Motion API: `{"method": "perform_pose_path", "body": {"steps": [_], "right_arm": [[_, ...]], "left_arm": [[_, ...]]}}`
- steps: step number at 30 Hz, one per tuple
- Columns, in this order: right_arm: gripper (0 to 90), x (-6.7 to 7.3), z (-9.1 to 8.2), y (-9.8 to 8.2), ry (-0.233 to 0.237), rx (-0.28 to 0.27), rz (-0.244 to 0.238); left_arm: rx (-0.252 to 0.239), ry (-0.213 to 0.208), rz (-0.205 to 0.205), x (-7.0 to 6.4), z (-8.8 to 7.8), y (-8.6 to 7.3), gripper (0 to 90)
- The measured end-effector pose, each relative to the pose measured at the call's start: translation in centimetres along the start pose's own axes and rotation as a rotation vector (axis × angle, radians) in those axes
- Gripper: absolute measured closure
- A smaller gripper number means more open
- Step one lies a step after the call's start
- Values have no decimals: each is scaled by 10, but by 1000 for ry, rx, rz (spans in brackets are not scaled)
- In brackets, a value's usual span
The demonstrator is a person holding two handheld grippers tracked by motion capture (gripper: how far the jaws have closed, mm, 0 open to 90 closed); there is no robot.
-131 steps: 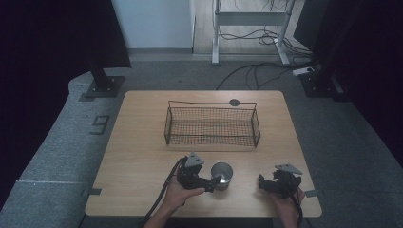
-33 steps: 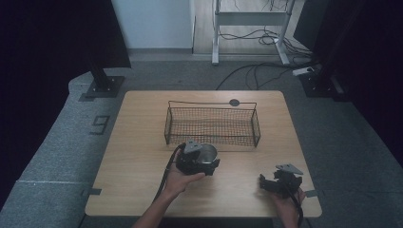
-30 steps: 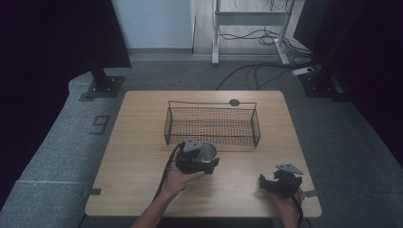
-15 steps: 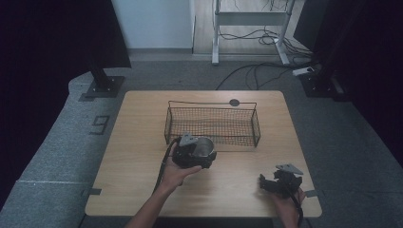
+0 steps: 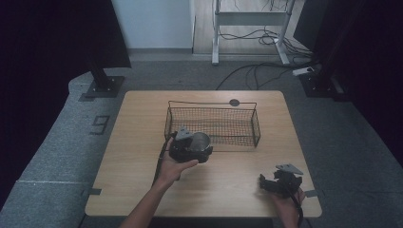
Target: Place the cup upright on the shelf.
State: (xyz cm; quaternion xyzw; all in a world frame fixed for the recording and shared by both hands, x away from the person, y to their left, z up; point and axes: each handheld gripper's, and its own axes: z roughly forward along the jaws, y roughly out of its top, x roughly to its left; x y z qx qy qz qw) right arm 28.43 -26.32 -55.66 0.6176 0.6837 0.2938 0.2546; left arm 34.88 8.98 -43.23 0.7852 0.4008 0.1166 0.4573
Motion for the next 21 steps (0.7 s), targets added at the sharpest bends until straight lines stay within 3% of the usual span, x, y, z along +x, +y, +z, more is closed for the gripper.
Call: {"method": "perform_pose_path", "body": {"steps": [21], "right_arm": [[9, 0, 0, 0, -1, -2, -1]], "left_arm": [[-10, 30, -2, 15, 9, 21, 135]]}}
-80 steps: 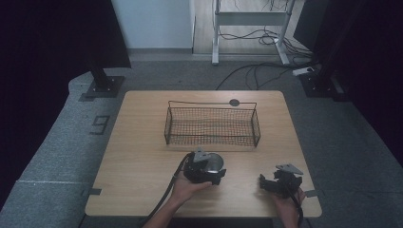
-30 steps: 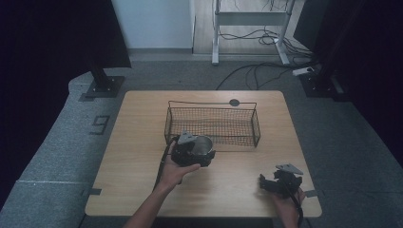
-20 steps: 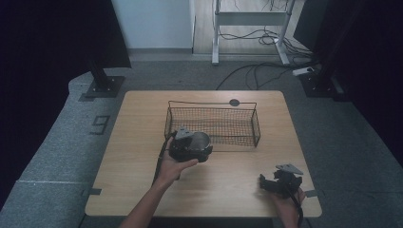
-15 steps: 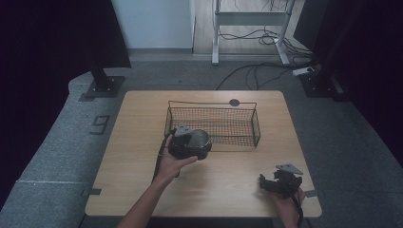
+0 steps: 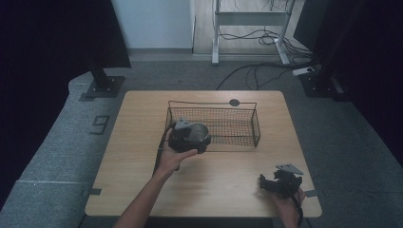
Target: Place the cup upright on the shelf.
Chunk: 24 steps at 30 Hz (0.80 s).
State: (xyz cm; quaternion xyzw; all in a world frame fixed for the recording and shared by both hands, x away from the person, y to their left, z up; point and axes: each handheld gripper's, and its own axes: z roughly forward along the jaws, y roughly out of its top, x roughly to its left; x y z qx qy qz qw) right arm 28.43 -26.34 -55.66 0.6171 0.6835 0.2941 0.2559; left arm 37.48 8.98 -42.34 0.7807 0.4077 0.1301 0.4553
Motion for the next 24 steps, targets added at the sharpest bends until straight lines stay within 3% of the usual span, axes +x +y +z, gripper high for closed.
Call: {"method": "perform_pose_path", "body": {"steps": [24], "right_arm": [[10, 0, 0, 0, 0, -1, -2]], "left_arm": [[2, 15, -22, 13, 14, 19, 136]]}}
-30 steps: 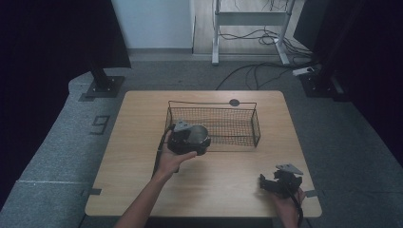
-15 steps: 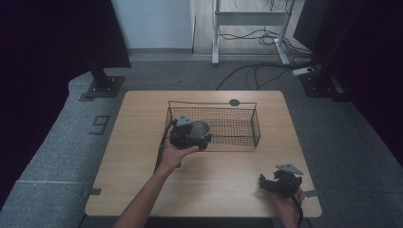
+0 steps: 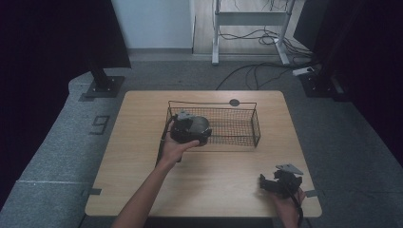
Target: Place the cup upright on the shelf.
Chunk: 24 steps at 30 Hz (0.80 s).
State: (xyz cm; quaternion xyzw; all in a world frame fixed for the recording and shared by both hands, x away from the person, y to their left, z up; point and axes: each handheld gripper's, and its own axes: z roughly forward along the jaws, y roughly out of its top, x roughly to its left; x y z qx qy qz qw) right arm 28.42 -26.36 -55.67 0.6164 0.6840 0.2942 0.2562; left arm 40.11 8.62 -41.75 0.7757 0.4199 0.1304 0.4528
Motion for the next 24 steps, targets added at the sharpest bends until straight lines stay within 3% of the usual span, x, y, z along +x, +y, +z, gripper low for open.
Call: {"method": "perform_pose_path", "body": {"steps": [24], "right_arm": [[10, 0, 0, 0, 0, 0, 0]], "left_arm": [[4, 39, 0, 13, 15, 21, 136]]}}
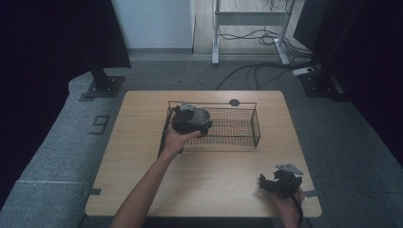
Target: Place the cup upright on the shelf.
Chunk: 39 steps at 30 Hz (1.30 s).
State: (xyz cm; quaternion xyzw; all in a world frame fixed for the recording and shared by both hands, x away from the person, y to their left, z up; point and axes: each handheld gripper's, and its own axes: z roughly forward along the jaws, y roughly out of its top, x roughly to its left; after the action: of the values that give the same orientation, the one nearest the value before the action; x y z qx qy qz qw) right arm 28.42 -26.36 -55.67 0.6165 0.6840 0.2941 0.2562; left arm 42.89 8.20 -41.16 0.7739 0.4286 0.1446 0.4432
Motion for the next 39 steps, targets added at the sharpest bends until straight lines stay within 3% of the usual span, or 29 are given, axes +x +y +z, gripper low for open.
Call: {"method": "perform_pose_path", "body": {"steps": [12, 20, 29, 39], "right_arm": [[11, 0, 0, 0, 0, 0, 0], [12, 0, 0, 0, -1, -1, 0], [12, 0, 0, 0, -1, -1, 0], [13, -1, 0, 0, -1, -2, 0]], "left_arm": [[8, 19, -30, 14, 15, 2, 136], [20, 33, -26, 19, 25, 9, 136], [45, 64, -35, 29, 42, 5, 136], [82, 56, -50, 33, 58, -5, 136]]}}
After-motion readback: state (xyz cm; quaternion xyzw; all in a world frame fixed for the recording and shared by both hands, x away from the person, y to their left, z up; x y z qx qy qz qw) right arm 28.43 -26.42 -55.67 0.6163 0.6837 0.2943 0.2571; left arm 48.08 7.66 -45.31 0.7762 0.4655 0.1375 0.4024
